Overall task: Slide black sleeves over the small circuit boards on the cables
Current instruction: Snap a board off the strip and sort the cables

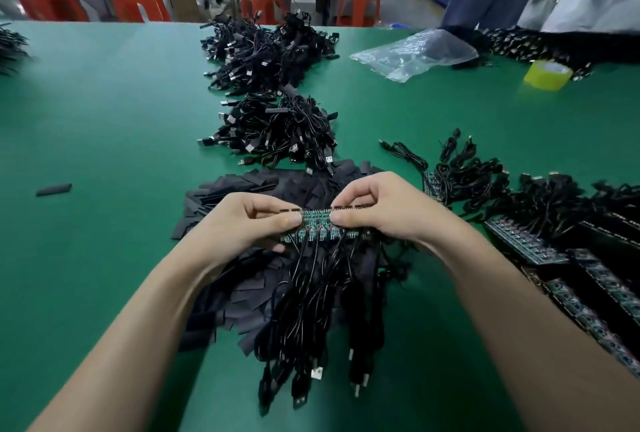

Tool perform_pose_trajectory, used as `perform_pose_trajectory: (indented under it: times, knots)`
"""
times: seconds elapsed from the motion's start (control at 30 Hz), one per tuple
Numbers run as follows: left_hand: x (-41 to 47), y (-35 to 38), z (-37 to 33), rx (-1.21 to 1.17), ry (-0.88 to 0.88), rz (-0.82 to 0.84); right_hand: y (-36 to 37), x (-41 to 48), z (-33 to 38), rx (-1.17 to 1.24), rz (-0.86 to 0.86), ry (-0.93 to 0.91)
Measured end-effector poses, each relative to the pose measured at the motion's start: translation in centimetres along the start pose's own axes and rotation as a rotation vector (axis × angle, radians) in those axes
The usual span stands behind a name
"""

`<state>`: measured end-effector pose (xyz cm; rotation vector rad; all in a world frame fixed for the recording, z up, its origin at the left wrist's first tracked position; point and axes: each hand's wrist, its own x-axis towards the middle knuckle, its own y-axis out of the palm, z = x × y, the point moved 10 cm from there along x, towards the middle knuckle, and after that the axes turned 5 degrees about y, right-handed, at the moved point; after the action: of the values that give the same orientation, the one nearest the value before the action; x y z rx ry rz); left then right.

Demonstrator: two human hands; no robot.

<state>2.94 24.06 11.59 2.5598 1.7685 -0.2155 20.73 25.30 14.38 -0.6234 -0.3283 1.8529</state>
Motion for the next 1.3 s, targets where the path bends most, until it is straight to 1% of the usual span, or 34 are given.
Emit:
perform_pose_trajectory:
  times: [0.1, 0.2, 0.33, 0.5, 0.67, 0.83, 1.03, 1.1, 1.2, 1.3]
  knots:
    - [0.0, -0.5, 0.5, 0.005, 0.026, 0.002, -0.1, 0.9, 0.5, -0.124, -0.014, -0.009]
    - [-0.2, -1.4, 0.7, 0.017, 0.078, -0.092, 0.6, 1.3, 2.0, -0.282, -0.03, -0.068]
    - [-0.6, -2.0, 0.7, -0.073, 0.133, -0.195, 2.9, 1.7, 4.3, -0.341, -0.021, -0.172]
    - [-1.0, -2.2, 0.7, -0.124, 0.156, -0.168, 3.3, 1.9, 3.8, -0.261, -0.027, -0.17]
    - [-0.8, -2.1, 0.8, -0.141, 0.168, -0.158, 4.0, 1.8, 4.2, -0.251, -0.005, -0.239]
    - [-0.8, -1.6, 1.2, -0.224, 0.143, -0.106, 4.4, 1.6, 3.9, -0.157, 0.06, -0.274]
    - [-0.8, -0.6, 1.5, -0.351, 0.103, -0.06, 4.6, 1.3, 3.9, 0.017, 0.132, -0.286]
    - [-0.8, -0.7, 1.4, -0.351, 0.105, -0.073, 4.5, 1.3, 3.9, 0.022, 0.124, -0.277]
    - [-1.0, -1.2, 1.0, -0.342, 0.144, -0.103, 3.6, 1.2, 2.6, -0.101, 0.119, -0.193]
    - [-1.3, -1.7, -0.4, -0.324, 0.244, -0.105, 1.5, 0.9, 0.9, -0.274, 0.021, -0.104]
